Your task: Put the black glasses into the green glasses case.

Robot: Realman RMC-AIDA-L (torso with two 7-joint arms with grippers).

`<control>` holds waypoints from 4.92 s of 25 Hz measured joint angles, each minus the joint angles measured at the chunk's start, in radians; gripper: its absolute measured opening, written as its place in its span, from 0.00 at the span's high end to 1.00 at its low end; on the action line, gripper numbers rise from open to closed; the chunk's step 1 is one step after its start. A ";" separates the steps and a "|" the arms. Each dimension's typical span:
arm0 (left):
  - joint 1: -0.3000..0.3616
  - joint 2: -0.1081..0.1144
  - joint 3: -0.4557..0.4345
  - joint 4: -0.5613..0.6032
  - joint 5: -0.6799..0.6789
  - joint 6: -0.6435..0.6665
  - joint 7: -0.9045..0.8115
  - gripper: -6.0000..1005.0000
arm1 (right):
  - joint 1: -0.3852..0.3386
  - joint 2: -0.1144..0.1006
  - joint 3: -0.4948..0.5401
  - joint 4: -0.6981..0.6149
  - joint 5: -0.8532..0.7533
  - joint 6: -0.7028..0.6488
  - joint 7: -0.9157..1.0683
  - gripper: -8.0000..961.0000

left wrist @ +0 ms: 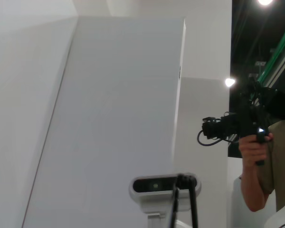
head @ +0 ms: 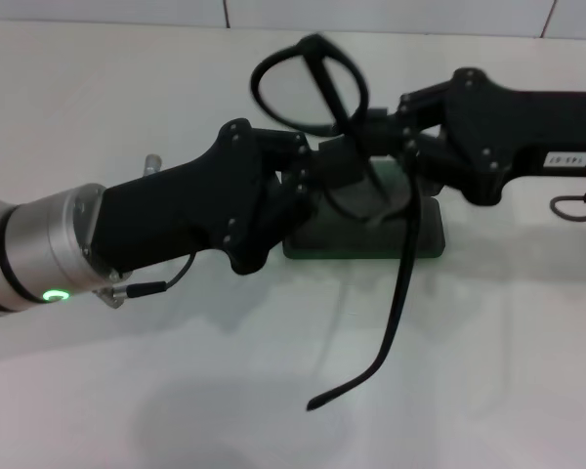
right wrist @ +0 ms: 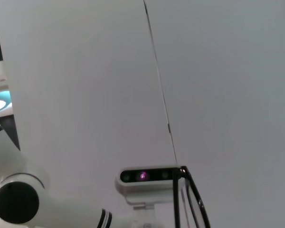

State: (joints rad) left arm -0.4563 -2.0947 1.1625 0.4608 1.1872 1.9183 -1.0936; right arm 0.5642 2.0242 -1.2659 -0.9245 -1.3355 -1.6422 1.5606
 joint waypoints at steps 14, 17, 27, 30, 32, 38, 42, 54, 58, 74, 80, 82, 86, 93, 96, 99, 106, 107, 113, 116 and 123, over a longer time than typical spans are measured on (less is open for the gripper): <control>-0.006 0.003 0.003 -0.002 0.075 0.035 0.025 0.96 | -0.013 -0.006 0.218 0.001 0.163 -0.194 -0.073 0.94; -0.043 0.000 0.042 -0.009 0.117 0.036 0.042 0.96 | 0.008 0.000 0.207 0.010 0.194 -0.183 -0.143 0.94; -0.082 -0.004 0.242 -0.065 -0.074 0.065 0.118 0.96 | 0.111 0.004 0.086 0.289 0.227 -0.103 -0.469 0.94; -0.074 -0.002 0.257 -0.065 -0.147 0.087 0.113 0.96 | 0.112 0.004 0.033 0.304 0.227 -0.067 -0.491 0.94; -0.067 -0.002 0.257 -0.065 -0.189 0.095 0.106 0.96 | 0.112 0.004 -0.015 0.304 0.224 -0.033 -0.496 0.94; -0.069 -0.001 0.251 -0.114 -0.279 0.087 0.079 0.96 | 0.108 0.002 -0.093 0.304 0.219 0.008 -0.502 0.94; -0.077 0.003 0.250 -0.151 -0.304 0.069 0.080 0.96 | 0.108 0.002 -0.115 0.301 0.217 0.021 -0.502 0.94; -0.073 0.002 0.250 -0.153 -0.307 0.045 0.083 0.96 | 0.113 0.001 -0.116 0.303 0.216 0.028 -0.503 0.94; -0.071 0.002 0.250 -0.154 -0.308 0.038 0.083 0.96 | 0.107 0.000 -0.114 0.298 0.215 0.047 -0.504 0.94; 0.008 0.047 0.219 -0.144 -0.310 0.094 0.121 0.96 | 0.066 0.001 -0.178 0.070 -0.111 0.311 -0.280 0.93; 0.044 0.053 0.186 -0.140 -0.308 0.110 0.136 0.96 | -0.025 0.000 -0.433 -0.354 -0.581 0.598 0.154 0.93; 0.043 0.052 0.186 -0.140 -0.307 0.110 0.137 0.96 | -0.015 0.001 -0.468 -0.399 -0.708 0.602 0.253 0.93; 0.040 0.051 0.185 -0.140 -0.304 0.110 0.140 0.96 | -0.002 0.002 -0.515 -0.421 -0.852 0.616 0.347 0.93; 0.039 0.051 0.185 -0.148 -0.304 0.105 0.145 0.96 | 0.003 0.003 -0.545 -0.410 -0.955 0.654 0.392 0.93; 0.038 0.049 0.184 -0.149 -0.308 0.104 0.145 0.96 | 0.002 0.004 -0.554 -0.405 -0.970 0.668 0.392 0.93; 0.037 0.046 0.184 -0.149 -0.309 0.103 0.145 0.96 | 0.004 0.004 -0.564 -0.389 -0.988 0.691 0.392 0.93; 0.037 0.043 0.173 -0.148 -0.311 0.102 0.145 0.96 | 0.014 0.004 -0.590 -0.354 -1.006 0.735 0.388 0.93; 0.037 0.042 0.171 -0.149 -0.311 0.102 0.145 0.96 | 0.016 0.004 -0.594 -0.352 -1.010 0.740 0.388 0.93; 0.036 0.041 0.170 -0.151 -0.311 0.101 0.145 0.96 | 0.030 0.004 -0.616 -0.350 -1.026 0.760 0.387 0.93; 0.036 0.041 0.170 -0.151 -0.308 0.098 0.146 0.96 | 0.035 0.004 -0.626 -0.348 -1.028 0.773 0.384 0.93; 0.036 0.041 0.170 -0.151 -0.306 0.088 0.146 0.96 | 0.039 0.004 -0.638 -0.344 -1.051 0.792 0.366 0.93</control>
State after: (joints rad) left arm -0.4203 -2.0540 1.3330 0.3098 0.8815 2.0058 -0.9479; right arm 0.6037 2.0278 -1.9040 -1.2682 -2.3864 -0.8498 1.9265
